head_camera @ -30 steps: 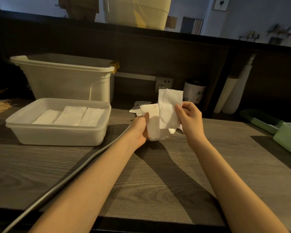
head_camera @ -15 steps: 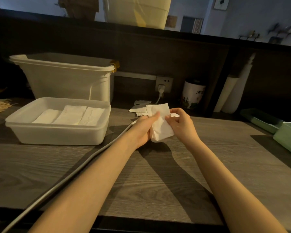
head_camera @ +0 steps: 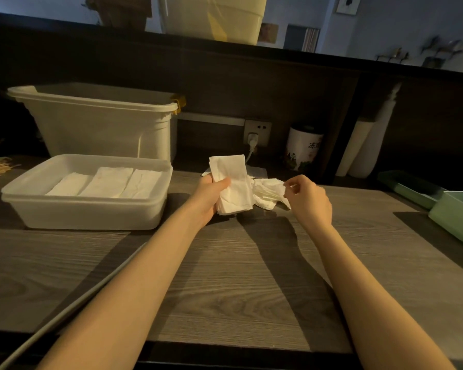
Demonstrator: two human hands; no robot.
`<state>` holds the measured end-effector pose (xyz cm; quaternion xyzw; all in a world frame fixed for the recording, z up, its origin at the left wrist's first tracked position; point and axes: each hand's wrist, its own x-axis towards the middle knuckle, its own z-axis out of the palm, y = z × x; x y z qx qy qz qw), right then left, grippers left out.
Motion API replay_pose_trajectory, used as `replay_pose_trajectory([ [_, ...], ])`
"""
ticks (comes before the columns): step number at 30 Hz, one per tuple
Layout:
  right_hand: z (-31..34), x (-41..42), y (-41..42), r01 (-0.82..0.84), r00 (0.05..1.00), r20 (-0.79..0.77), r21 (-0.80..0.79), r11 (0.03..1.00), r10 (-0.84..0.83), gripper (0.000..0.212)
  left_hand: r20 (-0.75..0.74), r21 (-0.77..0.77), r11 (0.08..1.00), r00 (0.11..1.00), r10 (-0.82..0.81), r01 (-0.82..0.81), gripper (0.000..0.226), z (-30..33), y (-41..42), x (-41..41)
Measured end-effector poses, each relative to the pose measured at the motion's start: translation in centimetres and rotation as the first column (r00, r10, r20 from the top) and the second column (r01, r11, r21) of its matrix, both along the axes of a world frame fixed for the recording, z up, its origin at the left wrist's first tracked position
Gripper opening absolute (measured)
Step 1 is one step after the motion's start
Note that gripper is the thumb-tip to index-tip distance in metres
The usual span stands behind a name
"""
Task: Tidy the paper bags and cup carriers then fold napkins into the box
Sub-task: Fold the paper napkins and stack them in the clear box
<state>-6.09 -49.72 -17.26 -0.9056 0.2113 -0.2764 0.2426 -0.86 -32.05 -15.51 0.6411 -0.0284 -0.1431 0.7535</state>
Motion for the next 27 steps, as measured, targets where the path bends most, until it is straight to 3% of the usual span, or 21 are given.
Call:
replay_pose_trajectory([
  [4,-1.5,0.7,-0.9,-0.035,0.988,-0.154,-0.174,0.984,0.008,0.038,-0.003,0.041,0.999,1.000,0.019,-0.019,0.037,-0.1,0.2,0.2],
  [9,-2.6,1.2,-1.7,0.046,0.985,-0.159,-0.121,0.992,-0.065,0.055,-0.012,0.082,0.996,1.000,0.022,-0.021,0.037,-0.3,0.1,0.3],
  [15,-2.6,1.5,-1.8,0.060,0.990,-0.116,-0.141,0.988,-0.077,0.029,0.003,0.115,0.993,1.000,0.029,-0.029,0.035,-0.2,0.1,0.5],
  [18,-2.6,1.5,-1.7,0.082,0.995,-0.041,-0.155,0.984,-0.090,0.026,0.002,0.125,0.992,0.999,0.033,-0.033,0.035,-0.3,0.1,0.5],
  [22,-2.1,1.5,-1.4,0.037,0.990,0.131,0.037,0.999,-0.042,0.026,0.004,0.116,0.992,0.999,0.050,-0.050,0.034,-0.4,0.0,0.5],
  [27,-0.2,0.9,-0.2,-0.156,0.942,0.331,0.311,0.938,0.048,0.024,0.015,0.123,0.988,0.996,0.090,-0.091,0.036,-0.5,0.0,0.5],
])
